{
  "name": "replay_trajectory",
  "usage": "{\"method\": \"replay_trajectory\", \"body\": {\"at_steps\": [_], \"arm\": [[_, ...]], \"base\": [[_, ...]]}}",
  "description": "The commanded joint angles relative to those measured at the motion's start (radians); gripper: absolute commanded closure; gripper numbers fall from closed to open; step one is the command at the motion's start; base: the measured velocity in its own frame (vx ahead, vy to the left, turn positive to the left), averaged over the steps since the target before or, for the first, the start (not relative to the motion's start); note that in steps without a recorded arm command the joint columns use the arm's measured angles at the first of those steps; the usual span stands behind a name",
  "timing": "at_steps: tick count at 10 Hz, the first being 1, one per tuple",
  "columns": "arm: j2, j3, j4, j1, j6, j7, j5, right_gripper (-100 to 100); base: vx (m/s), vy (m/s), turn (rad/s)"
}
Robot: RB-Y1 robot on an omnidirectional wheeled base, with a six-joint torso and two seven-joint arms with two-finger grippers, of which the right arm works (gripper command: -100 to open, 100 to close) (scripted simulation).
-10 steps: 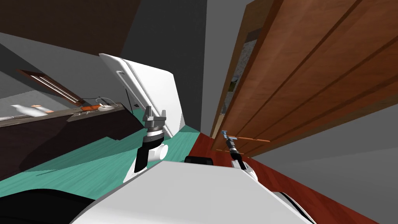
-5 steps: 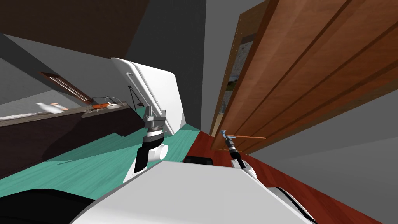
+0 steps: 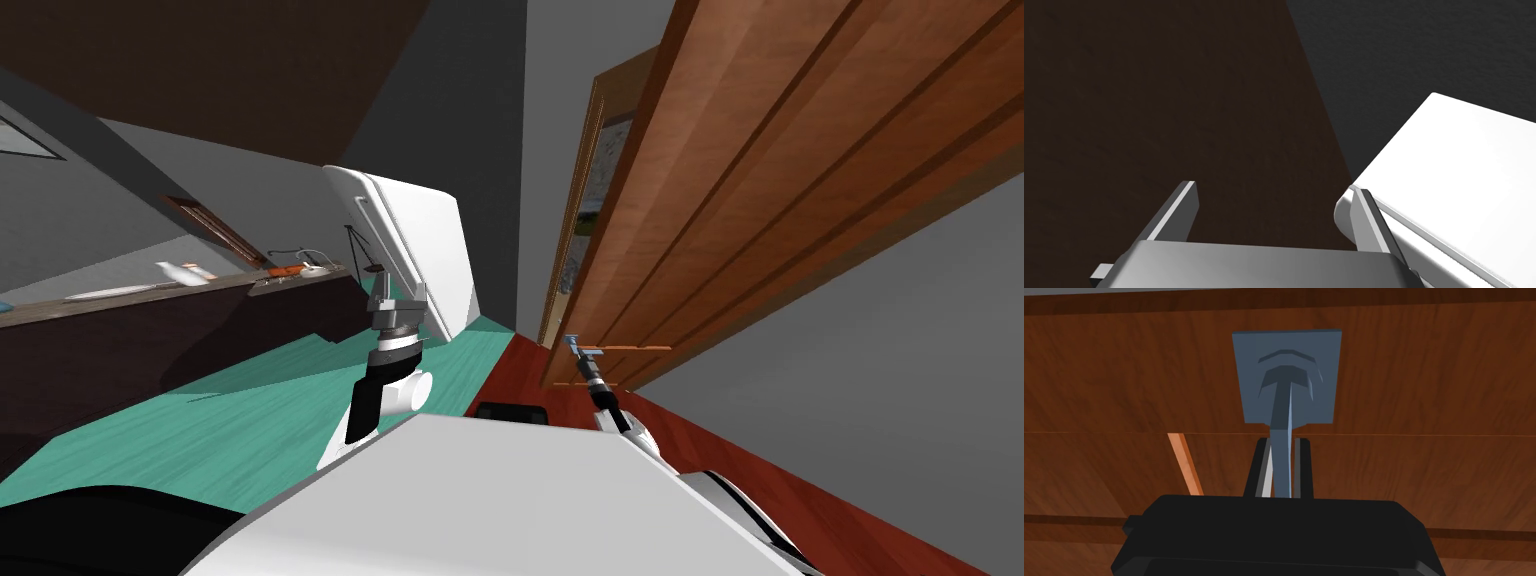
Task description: Pull the door open
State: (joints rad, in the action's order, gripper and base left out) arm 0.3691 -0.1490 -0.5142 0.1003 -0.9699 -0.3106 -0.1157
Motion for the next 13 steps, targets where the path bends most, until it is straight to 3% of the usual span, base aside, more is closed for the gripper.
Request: {"method": "replay_trajectory", "body": {"at_steps": [1,5,6,8,9,10,13], "arm": [[-0.005,-0.033,0.026,0.023,-0.023,-0.010,0.003,100],[0.000,-0.066,0.054,0.045,-0.043,-0.021,0.000,100],[-0.004,-0.060,0.050,0.043,-0.039,-0.017,0.001,100],[0.016,-0.063,0.071,0.021,-0.078,-0.036,-0.005,100],[0.016,-0.063,0.071,0.021,-0.078,-0.036,-0.005,100],[0.029,-0.063,0.080,0.010,-0.098,-0.047,-0.009,100],[0.042,-0.063,0.089,-0.003,-0.120,-0.058,-0.013,100]], "base": [[-0.134,-0.109,0.057],[-0.129,-0.105,0.041],[-0.064,-0.053,0.034],[-0.121,-0.014,0.230],[-0.111,-0.028,0.072],[-0.097,-0.023,0.169],[-0.080,-0.017,0.098]]}}
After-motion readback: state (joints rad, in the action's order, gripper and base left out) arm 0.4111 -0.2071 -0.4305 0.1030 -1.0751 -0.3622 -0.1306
